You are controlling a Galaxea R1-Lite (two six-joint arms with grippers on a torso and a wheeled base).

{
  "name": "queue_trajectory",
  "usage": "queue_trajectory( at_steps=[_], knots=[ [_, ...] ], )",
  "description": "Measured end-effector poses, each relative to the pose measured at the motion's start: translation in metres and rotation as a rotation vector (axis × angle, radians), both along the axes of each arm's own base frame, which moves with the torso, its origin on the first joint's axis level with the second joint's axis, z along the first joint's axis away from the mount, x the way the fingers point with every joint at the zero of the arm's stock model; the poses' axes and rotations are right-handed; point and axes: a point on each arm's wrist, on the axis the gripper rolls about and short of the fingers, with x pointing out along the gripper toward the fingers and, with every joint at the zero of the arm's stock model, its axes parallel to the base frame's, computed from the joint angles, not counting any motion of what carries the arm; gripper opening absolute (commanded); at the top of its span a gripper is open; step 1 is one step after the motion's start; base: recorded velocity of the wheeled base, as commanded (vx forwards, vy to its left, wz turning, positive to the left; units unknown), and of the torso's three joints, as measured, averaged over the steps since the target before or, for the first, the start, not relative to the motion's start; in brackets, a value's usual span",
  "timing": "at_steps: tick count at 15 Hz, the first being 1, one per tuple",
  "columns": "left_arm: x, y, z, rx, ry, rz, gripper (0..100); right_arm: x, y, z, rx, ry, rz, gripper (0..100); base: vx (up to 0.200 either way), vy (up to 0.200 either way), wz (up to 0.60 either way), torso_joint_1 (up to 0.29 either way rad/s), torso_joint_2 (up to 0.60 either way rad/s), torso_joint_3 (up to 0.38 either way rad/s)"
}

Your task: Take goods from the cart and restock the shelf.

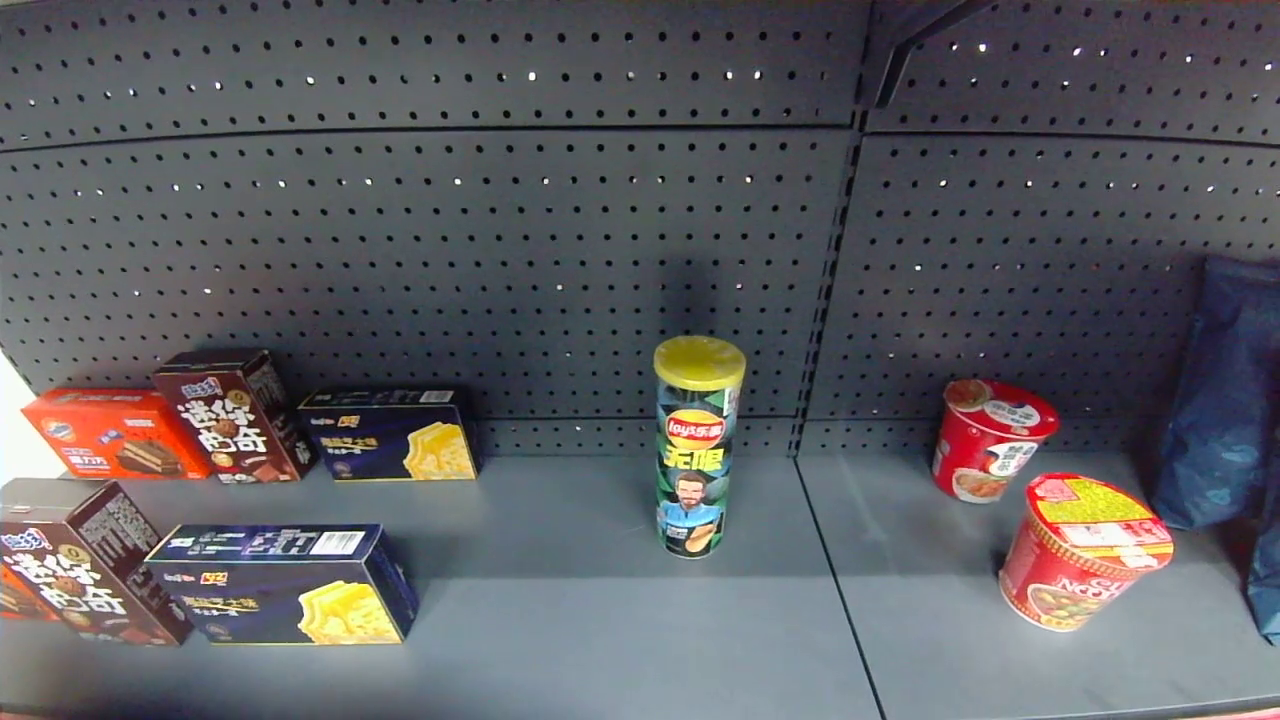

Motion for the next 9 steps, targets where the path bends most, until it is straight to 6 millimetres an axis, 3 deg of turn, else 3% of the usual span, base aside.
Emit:
queue_trajectory(
  at_steps=[2,4,9],
  knots=[
    [-0.002,-0.001,0.005,0.005,0.034,0.015,0,0.022,0.007,0.029,-0.009,0.027,0.145,100,0.000,0.000,0.00,0.000,0.00,0.000],
    [0.001,-0.002,0.013,0.016,0.054,0.034,0,0.047,0.021,0.043,-0.009,0.066,0.300,100,0.000,0.000,0.00,0.000,0.00,0.000],
    [0.008,-0.001,0.015,0.013,0.100,0.039,0,0.100,0.059,0.045,-0.031,0.208,0.430,100,0.000,0.000,0.00,0.000,0.00,0.000]
  ],
)
